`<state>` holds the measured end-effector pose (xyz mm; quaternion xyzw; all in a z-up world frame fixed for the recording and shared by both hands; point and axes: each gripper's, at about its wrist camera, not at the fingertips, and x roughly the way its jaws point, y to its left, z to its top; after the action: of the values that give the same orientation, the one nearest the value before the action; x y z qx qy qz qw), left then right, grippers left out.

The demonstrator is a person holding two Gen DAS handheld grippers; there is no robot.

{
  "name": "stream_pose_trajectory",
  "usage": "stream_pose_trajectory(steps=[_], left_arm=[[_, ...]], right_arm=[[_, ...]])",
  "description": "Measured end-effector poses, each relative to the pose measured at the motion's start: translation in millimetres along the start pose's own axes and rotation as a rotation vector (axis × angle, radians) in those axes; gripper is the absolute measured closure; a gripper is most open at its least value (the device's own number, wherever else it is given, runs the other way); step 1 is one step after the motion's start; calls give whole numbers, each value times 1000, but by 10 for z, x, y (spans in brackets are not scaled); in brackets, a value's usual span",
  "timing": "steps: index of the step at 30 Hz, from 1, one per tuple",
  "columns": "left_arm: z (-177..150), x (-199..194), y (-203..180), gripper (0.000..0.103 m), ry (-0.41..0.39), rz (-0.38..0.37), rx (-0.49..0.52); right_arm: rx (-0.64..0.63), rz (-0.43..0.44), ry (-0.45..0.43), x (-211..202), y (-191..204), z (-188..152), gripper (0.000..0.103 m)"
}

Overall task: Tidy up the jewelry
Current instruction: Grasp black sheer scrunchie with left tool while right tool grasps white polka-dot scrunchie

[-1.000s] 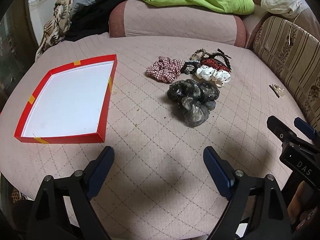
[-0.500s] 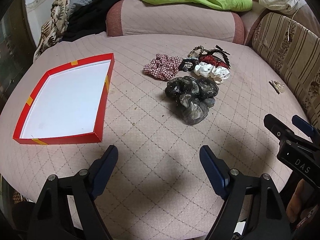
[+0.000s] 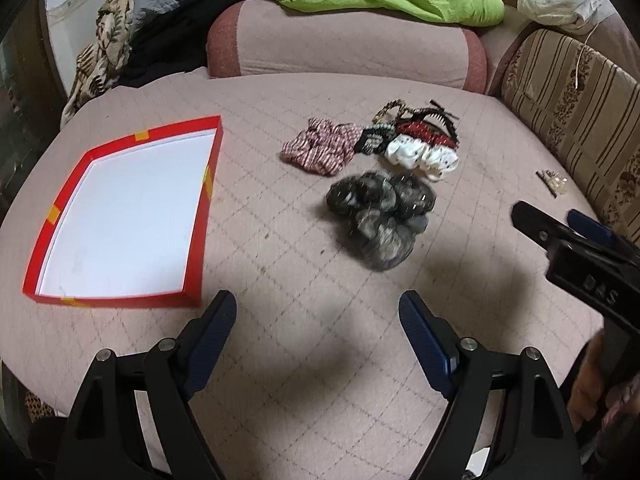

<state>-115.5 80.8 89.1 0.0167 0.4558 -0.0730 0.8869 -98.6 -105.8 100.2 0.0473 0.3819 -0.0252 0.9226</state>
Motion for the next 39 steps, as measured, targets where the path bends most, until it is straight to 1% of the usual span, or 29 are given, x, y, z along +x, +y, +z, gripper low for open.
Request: stream_pose_trajectory(steps=[2, 4, 5, 7, 8, 12, 16, 19, 26, 27, 28, 29, 30, 31, 32, 33, 34, 37, 39], left_arm=[[91, 6, -13, 20, -6, -32, 1], [164, 27, -59, 20, -13, -63, 14], [191, 46, -84, 20, -15, -72, 24], [244, 108, -143, 20, -18, -89, 48], [288, 175, -177, 20, -14, -101, 61], [444, 450, -237, 20, 14, -125, 69], [577, 748, -210, 20, 64, -158, 34], [617, 916, -193, 20, 92, -168, 18], [633, 1116, -195, 20, 124, -209, 1], [634, 1125, -199, 20, 124, -212, -2], [635, 1133, -204, 20, 123, -212, -4], [636, 1131, -208, 20, 120, -212, -6], [649, 1134, -215, 24, 118, -212, -7], [652, 1115, -224, 30, 111, -219, -8], [654, 1109, -234, 61, 117, -228, -5], [652, 1112, -243, 85, 136, -238, 0], [650, 1110, -255, 85, 154, -246, 0], [641, 944, -239, 87, 123, -236, 0], [641, 787, -185, 87, 105, -247, -14]], right_arm=[[27, 38, 13, 82, -43, 92, 6], [44, 65, 28, 175, -70, 169, 13], [53, 80, 40, 239, -85, 215, 14], [74, 111, 61, 349, -116, 288, 21], [82, 124, 71, 404, -121, 318, 22], [122, 173, 109, 653, -153, 438, 22], [171, 208, 140, 915, -171, 547, 22], [217, 237, 170, 1112, -178, 605, 22], [225, 229, 220, 1432, -95, 625, 22], [226, 224, 225, 1454, -91, 617, 26], [227, 219, 228, 1476, -92, 612, 34], [228, 218, 235, 1496, -89, 607, 40], [229, 219, 242, 1515, -95, 601, 56], [229, 221, 250, 1527, -92, 602, 74], [231, 223, 259, 1535, -92, 597, 79], [234, 228, 262, 1529, -98, 593, 82], [234, 230, 260, 1509, -102, 589, 86], [212, 238, 244, 1360, -86, 583, 88], [184, 247, 221, 1191, -51, 582, 88]])
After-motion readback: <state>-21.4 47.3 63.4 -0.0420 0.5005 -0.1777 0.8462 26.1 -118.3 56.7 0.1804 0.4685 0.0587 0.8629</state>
